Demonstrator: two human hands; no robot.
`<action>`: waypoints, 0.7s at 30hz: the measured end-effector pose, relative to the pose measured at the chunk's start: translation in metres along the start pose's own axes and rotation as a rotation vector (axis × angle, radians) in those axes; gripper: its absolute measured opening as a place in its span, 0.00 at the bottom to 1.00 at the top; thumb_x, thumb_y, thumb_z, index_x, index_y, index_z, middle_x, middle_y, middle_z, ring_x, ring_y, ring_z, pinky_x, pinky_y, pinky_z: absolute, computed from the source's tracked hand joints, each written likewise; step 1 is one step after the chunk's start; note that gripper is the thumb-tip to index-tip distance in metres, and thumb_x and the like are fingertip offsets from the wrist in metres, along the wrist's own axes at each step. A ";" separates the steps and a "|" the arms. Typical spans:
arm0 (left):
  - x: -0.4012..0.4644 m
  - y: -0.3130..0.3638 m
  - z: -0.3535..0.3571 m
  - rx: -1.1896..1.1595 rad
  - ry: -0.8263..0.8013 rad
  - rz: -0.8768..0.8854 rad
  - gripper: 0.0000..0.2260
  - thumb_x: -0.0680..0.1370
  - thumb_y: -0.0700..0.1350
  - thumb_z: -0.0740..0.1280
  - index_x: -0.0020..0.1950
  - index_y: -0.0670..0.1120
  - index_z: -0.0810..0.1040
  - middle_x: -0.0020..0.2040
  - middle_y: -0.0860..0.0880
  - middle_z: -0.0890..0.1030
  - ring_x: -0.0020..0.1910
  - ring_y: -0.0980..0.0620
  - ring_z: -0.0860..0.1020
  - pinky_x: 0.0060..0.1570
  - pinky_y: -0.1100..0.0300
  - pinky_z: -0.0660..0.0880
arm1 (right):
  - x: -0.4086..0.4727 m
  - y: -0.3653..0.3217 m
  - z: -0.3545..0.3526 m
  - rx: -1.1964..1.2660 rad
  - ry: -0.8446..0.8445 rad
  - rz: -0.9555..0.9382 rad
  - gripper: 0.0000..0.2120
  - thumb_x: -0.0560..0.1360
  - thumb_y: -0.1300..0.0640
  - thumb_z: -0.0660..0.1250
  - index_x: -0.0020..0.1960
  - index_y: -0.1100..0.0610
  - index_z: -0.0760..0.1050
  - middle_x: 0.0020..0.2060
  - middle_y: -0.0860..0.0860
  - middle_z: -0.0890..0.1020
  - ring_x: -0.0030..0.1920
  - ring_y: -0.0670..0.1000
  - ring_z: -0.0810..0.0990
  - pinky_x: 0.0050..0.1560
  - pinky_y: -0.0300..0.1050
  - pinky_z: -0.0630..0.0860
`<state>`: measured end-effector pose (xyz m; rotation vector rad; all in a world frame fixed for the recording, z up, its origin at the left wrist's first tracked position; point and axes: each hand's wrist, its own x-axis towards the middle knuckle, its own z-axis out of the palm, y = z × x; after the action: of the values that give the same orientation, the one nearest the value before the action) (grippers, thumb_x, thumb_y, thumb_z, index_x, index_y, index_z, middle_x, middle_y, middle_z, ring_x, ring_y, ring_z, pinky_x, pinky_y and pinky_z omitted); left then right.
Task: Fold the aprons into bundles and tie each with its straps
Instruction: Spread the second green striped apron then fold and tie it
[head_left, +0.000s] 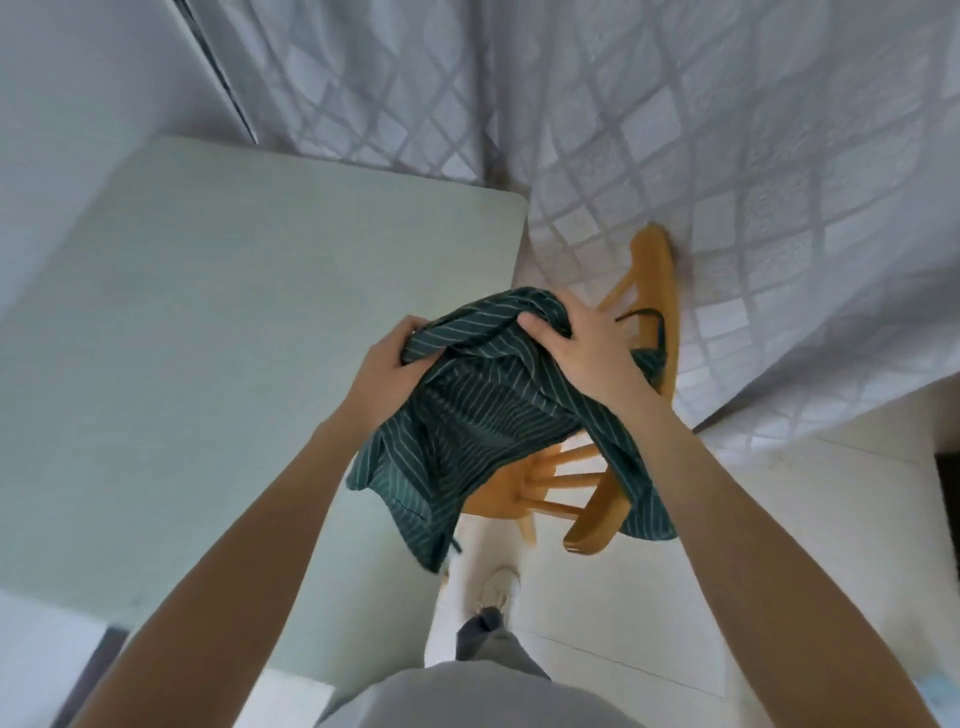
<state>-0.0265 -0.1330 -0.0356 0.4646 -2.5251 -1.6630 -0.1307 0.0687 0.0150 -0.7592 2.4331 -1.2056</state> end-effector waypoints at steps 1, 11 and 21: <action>-0.006 -0.004 -0.022 0.051 0.035 0.011 0.07 0.76 0.47 0.68 0.53 0.54 0.73 0.44 0.59 0.79 0.41 0.66 0.76 0.43 0.64 0.70 | 0.006 -0.009 0.014 -0.014 -0.026 -0.023 0.18 0.78 0.45 0.60 0.63 0.55 0.71 0.55 0.50 0.79 0.55 0.48 0.76 0.53 0.41 0.69; -0.072 -0.048 -0.244 0.607 0.322 0.285 0.16 0.75 0.52 0.64 0.61 0.49 0.73 0.50 0.52 0.78 0.48 0.53 0.76 0.44 0.59 0.72 | 0.069 -0.139 0.168 -0.155 -0.010 -0.436 0.20 0.80 0.42 0.53 0.68 0.48 0.66 0.56 0.51 0.77 0.55 0.53 0.74 0.57 0.50 0.70; -0.155 -0.151 -0.295 0.560 -0.467 -0.304 0.23 0.69 0.55 0.74 0.62 0.58 0.73 0.55 0.63 0.73 0.55 0.64 0.70 0.60 0.61 0.67 | 0.011 -0.118 0.281 -0.217 -0.889 -0.101 0.30 0.71 0.34 0.62 0.68 0.47 0.70 0.63 0.46 0.75 0.61 0.45 0.73 0.65 0.45 0.69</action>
<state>0.2207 -0.4025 -0.0383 0.5746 -3.4366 -1.2163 0.0380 -0.1749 -0.0574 -1.1750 1.7854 -0.4500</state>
